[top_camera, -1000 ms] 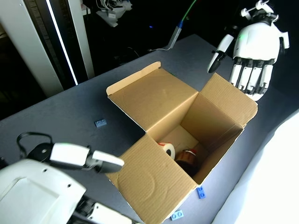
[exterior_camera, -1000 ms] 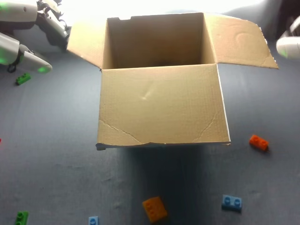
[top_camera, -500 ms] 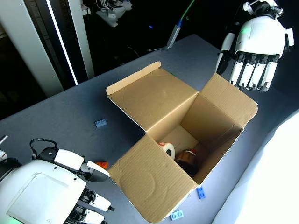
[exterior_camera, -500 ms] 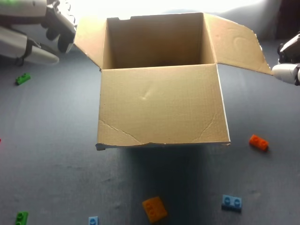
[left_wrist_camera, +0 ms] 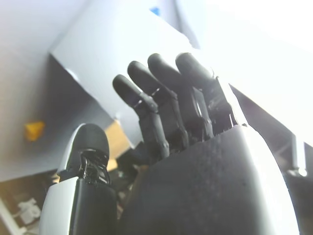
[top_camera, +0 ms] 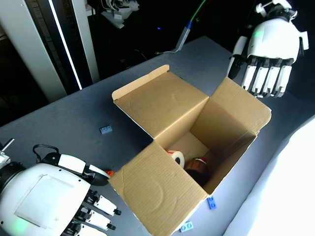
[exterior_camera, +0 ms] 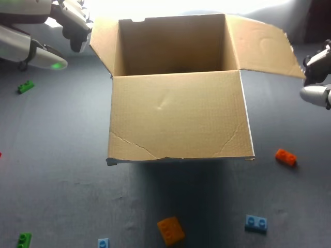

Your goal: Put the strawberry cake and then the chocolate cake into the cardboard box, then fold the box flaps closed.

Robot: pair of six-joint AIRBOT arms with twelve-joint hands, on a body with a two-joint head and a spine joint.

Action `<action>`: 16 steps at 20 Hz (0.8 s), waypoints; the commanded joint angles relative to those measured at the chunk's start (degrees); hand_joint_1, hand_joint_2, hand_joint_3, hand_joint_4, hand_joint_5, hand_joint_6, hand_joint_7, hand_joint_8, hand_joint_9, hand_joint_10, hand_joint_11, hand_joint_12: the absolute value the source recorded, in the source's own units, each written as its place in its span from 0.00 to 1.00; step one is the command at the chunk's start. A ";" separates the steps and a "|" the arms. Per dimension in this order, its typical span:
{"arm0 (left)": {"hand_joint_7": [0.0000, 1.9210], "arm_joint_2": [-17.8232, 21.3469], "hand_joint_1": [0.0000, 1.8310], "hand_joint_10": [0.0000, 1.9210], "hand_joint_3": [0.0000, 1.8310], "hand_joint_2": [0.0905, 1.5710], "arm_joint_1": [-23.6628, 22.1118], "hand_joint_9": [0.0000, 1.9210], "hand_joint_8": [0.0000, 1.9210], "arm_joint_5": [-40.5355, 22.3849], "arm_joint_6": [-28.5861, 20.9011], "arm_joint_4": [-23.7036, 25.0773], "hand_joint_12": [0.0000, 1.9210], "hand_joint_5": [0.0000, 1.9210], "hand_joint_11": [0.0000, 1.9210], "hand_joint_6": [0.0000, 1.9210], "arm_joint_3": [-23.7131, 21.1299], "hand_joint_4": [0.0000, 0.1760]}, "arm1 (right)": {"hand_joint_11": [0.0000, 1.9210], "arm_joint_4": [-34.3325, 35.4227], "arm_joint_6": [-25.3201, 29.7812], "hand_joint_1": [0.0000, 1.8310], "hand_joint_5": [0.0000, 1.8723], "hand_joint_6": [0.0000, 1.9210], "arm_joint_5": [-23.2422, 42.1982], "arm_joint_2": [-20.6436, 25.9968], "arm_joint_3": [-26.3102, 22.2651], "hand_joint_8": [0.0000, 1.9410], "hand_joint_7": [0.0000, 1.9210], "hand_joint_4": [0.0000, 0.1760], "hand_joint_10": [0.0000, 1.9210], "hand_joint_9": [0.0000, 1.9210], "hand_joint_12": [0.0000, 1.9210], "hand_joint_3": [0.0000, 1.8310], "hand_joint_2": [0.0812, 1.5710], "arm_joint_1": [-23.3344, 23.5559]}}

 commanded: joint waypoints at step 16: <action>0.32 1.15 0.18 0.71 0.00 0.86 -1.95 0.23 0.49 2.69 0.24 -4.18 0.97 0.32 0.12 0.39 -10.48 0.00 | 0.10 3.12 1.40 0.11 0.43 0.19 7.33 2.03 -0.09 0.07 0.47 0.00 0.42 0.33 0.85 0.00 0.81 3.07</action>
